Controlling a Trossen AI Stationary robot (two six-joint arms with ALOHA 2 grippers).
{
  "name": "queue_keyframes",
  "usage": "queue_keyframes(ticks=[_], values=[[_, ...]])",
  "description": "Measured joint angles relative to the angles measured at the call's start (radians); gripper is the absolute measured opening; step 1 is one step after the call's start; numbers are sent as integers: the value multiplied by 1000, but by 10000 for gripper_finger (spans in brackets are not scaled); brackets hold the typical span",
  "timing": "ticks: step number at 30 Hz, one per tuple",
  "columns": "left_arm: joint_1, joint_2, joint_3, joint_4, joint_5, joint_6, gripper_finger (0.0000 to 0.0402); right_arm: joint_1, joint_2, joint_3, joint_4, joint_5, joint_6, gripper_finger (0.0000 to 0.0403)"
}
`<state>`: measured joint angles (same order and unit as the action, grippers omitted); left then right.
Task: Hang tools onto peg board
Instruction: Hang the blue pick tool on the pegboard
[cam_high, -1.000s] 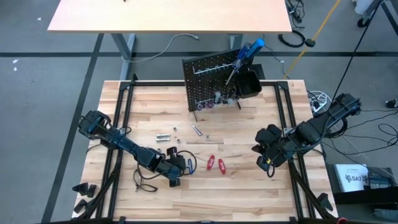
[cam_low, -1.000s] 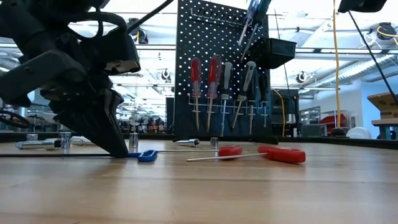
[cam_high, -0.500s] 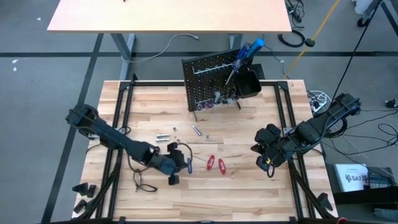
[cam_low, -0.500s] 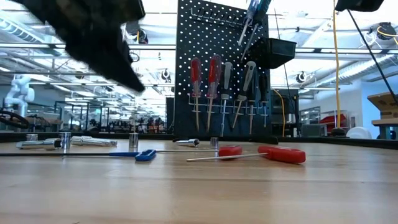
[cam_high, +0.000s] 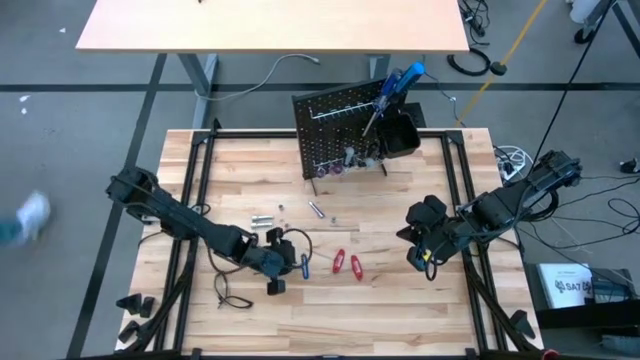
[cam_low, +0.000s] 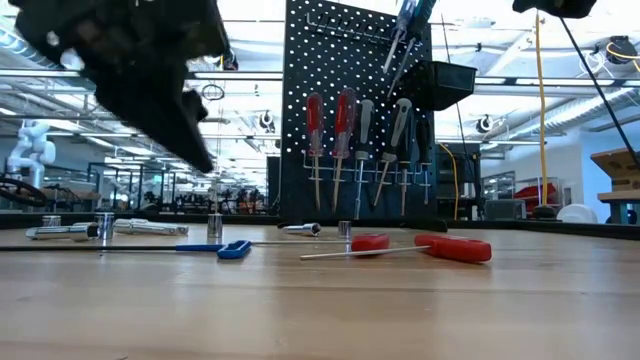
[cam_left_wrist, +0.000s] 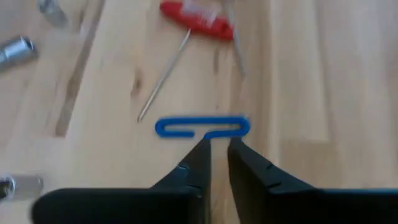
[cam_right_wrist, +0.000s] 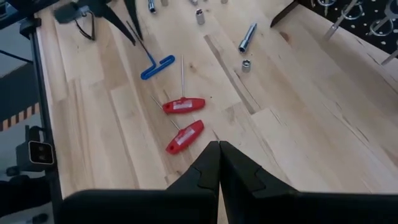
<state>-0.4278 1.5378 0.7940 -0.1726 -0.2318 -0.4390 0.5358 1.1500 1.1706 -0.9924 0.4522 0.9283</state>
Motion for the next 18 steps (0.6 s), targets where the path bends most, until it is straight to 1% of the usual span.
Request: queue_keyframes(ticks=[5, 8, 13, 18], values=[[0, 59, 0, -13, 4, -8, 111, 0, 0, 0, 1, -3, 2, 0], [0, 93, 0, 6, 4, -26, 131, 0, 0, 0, 1, -3, 2, 0], [0, 150, 1, 117, 2, -14, 136, 0, 0, 0, 1, 0, 1, 0], [1, 197, 1, 148, -1, 2, 137, 0, 0, 0, 0, 0, 1, 0]])
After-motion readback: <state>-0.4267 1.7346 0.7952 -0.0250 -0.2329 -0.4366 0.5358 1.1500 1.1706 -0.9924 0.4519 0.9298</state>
